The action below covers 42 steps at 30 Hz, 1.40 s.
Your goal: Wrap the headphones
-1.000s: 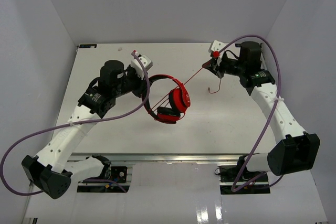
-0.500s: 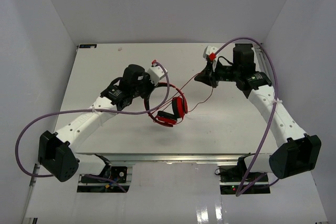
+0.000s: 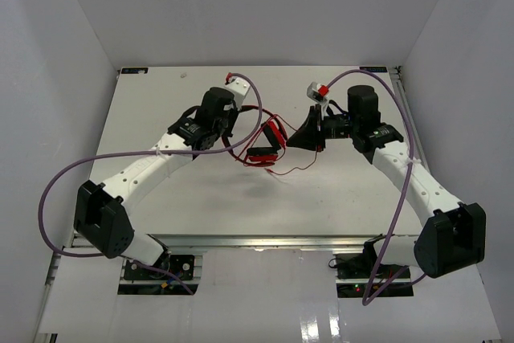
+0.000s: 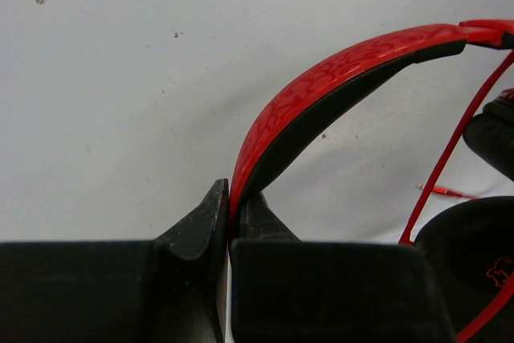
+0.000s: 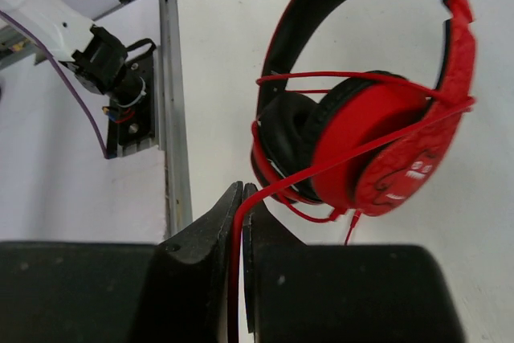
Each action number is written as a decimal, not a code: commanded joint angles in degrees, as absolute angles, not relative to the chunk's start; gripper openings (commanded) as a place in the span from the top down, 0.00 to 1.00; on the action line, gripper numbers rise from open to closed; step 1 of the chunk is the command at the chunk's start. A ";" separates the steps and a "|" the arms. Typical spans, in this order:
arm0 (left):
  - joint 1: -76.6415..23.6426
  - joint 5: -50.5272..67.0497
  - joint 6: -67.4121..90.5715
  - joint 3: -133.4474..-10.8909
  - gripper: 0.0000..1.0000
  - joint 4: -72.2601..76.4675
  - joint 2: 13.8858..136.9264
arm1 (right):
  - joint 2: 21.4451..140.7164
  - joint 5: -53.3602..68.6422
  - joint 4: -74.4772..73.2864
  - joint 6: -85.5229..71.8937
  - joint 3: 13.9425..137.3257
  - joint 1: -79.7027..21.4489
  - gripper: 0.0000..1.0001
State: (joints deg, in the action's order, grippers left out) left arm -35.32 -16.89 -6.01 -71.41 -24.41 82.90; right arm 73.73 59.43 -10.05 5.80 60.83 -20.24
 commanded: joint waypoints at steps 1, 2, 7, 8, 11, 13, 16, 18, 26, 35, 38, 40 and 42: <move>-35.74 -27.40 9.41 -78.89 1.00 -26.63 85.50 | 72.65 65.74 2.33 -6.91 59.82 -20.88 0.92; -35.88 -28.05 11.51 -80.66 1.00 -28.25 87.21 | 72.89 65.82 3.65 -7.98 59.52 -20.95 0.92; -37.34 -30.55 16.16 -85.57 1.00 -28.63 92.24 | 73.42 65.79 8.41 -12.10 58.38 -21.63 0.92; -37.71 -30.79 16.53 -86.27 1.00 -28.50 93.31 | 73.54 65.58 8.69 -12.39 58.46 -21.67 0.92; -38.49 -31.03 17.92 -87.46 1.00 -28.45 95.81 | 73.78 64.58 8.96 -12.81 58.69 -21.71 0.92; -38.58 -30.91 19.73 -87.64 1.00 -28.39 96.37 | 74.12 63.90 8.88 -12.92 58.60 -21.82 0.92; -38.58 -29.68 23.03 -88.13 1.00 -28.30 97.22 | 74.77 60.37 8.51 -13.26 57.87 -22.19 0.92; -38.53 -28.68 25.23 -88.63 1.00 -28.30 97.62 | 75.17 58.72 8.06 -13.36 57.07 -22.29 0.92; -38.41 -25.53 34.59 -94.36 1.00 -28.88 99.86 | 75.38 54.76 7.50 -12.32 54.20 -22.59 0.87; -38.35 -23.52 47.61 -98.38 1.00 -30.26 100.28 | 74.91 53.91 6.86 -10.34 53.85 -22.94 0.88; -37.97 -21.97 50.62 -98.53 1.00 -30.32 99.85 | 74.44 53.79 6.33 -9.23 53.09 -22.94 0.89; -37.36 -19.98 51.67 -99.16 1.00 -30.15 99.64 | 73.87 53.70 6.13 -7.96 52.13 -22.97 0.91; -36.82 -18.43 52.02 -99.95 1.00 -30.15 99.48 | 73.28 53.79 5.61 -5.73 51.22 -23.03 0.92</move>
